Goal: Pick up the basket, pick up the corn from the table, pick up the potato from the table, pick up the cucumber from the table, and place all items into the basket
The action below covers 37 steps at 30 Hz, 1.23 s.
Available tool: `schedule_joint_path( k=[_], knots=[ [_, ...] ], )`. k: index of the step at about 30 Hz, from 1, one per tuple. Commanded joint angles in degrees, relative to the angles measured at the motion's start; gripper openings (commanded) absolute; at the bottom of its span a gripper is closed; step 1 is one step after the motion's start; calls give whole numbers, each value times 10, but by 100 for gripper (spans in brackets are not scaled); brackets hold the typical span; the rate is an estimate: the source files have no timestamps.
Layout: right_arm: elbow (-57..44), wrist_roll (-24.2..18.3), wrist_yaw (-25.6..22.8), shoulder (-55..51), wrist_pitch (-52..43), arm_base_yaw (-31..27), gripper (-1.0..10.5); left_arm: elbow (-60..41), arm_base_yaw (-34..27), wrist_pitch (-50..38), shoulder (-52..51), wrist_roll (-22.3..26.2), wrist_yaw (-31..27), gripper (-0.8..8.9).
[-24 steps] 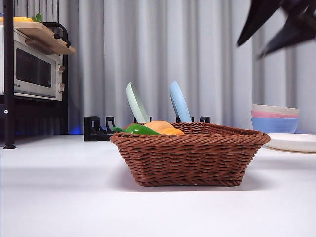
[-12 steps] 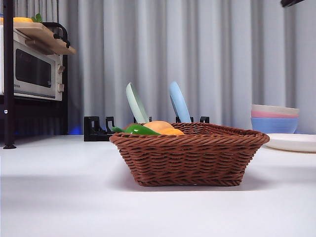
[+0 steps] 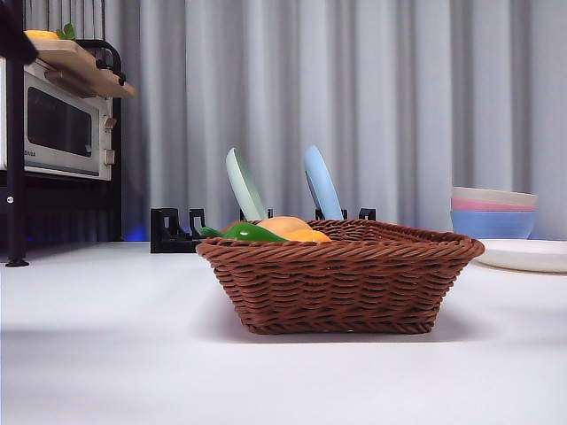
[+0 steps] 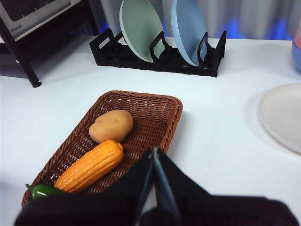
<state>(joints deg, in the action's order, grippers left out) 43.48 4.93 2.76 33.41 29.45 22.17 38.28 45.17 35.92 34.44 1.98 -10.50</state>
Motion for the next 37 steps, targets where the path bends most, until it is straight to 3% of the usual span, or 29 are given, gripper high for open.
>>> schedule_joint_path(
  k=[1, 9, 14, 17, 23, 28, 37],
  knots=[
    [-3, 7, -2, 0, -4, 0, 2, -1, 1, -3, 2, -7, 2, -1],
    [-3, 7, -2, 0, -4, 0, 2, -1, 5, 8, -4, -6, 3, -1],
    [-3, 7, -2, 0, -4, 0, 2, -1, -20, -5, -80, -3, -11, -1],
    [-3, 7, -2, 0, -4, 0, 2, -9, -72, -60, -127, -2, -12, -1],
    [-3, 7, -2, 0, -4, 0, 2, -88, -232, -183, -207, -3, -8, -1],
    [-3, 7, -2, 0, -4, 0, 2, -182, -345, -226, -248, -4, 60, -1],
    [-3, 7, -2, 0, -4, 0, 2, -304, -450, -241, -297, -11, 95, -1]
  ],
)
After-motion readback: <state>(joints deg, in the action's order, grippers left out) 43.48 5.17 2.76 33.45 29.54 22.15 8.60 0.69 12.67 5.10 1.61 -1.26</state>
